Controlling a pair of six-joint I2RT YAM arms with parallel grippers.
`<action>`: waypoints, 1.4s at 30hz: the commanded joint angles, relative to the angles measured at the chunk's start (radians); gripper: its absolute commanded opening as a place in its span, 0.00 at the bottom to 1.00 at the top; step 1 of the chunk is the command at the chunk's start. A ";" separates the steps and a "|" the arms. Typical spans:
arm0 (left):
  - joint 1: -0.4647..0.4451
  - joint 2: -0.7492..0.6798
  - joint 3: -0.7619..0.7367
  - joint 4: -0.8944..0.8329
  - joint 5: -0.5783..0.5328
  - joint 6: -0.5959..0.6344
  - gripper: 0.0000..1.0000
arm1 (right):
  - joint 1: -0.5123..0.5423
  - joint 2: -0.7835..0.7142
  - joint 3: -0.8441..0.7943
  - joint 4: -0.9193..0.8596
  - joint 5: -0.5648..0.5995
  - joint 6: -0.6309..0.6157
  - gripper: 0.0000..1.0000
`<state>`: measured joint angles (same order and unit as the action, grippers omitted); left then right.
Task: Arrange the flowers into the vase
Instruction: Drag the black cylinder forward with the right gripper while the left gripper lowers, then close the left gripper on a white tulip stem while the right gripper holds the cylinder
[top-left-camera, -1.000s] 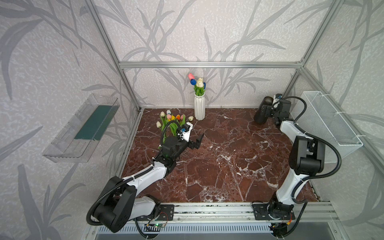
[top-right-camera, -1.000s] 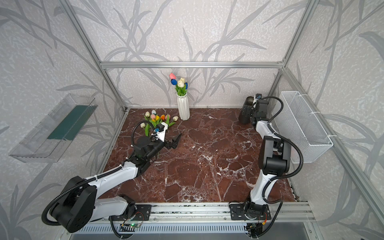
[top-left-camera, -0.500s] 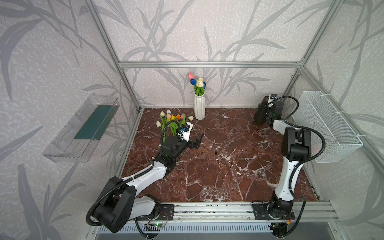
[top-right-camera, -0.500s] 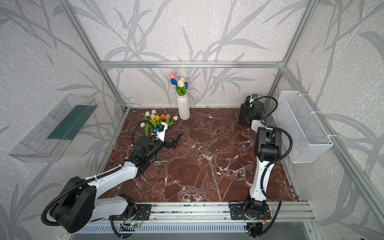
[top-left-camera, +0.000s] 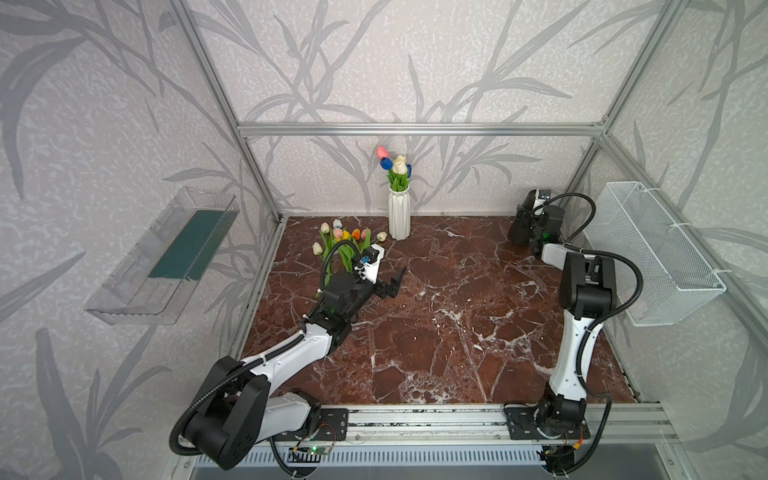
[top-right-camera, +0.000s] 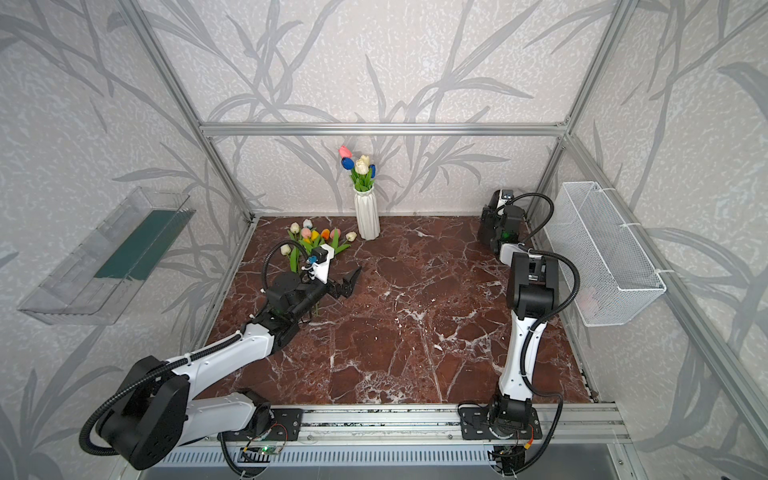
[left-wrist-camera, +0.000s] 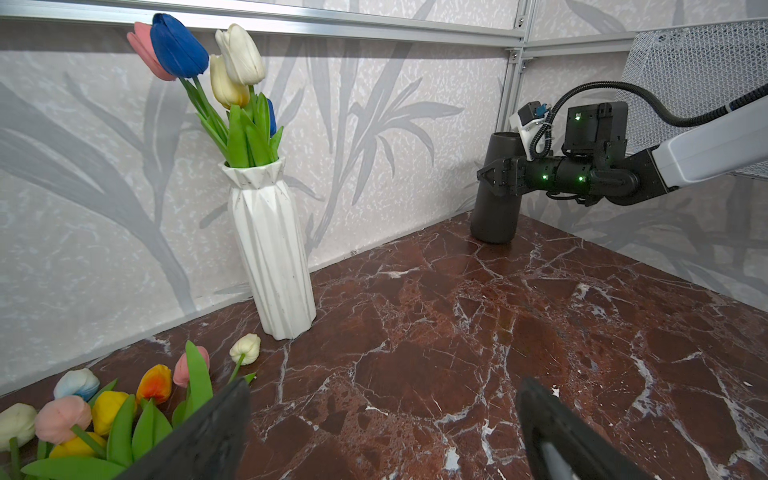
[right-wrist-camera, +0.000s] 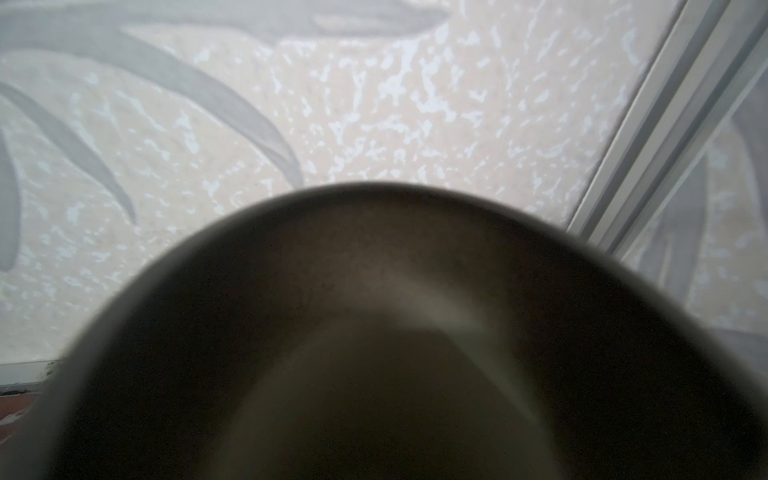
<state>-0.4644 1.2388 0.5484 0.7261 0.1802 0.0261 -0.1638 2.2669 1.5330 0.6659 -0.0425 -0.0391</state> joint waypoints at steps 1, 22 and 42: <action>0.004 -0.007 -0.014 0.032 -0.047 0.011 1.00 | -0.003 -0.049 -0.063 0.109 -0.026 -0.019 0.57; 0.217 0.082 0.114 -0.319 -0.398 -0.222 0.95 | 0.277 -0.435 -0.599 0.400 -0.468 0.032 0.29; 0.393 0.498 0.610 -0.992 -0.283 -0.236 0.51 | 0.802 -0.412 -0.720 0.495 -0.504 -0.005 0.30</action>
<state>-0.0872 1.6947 1.1000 -0.0700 -0.0811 -0.2028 0.6331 1.8565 0.7929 1.0321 -0.5331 -0.0654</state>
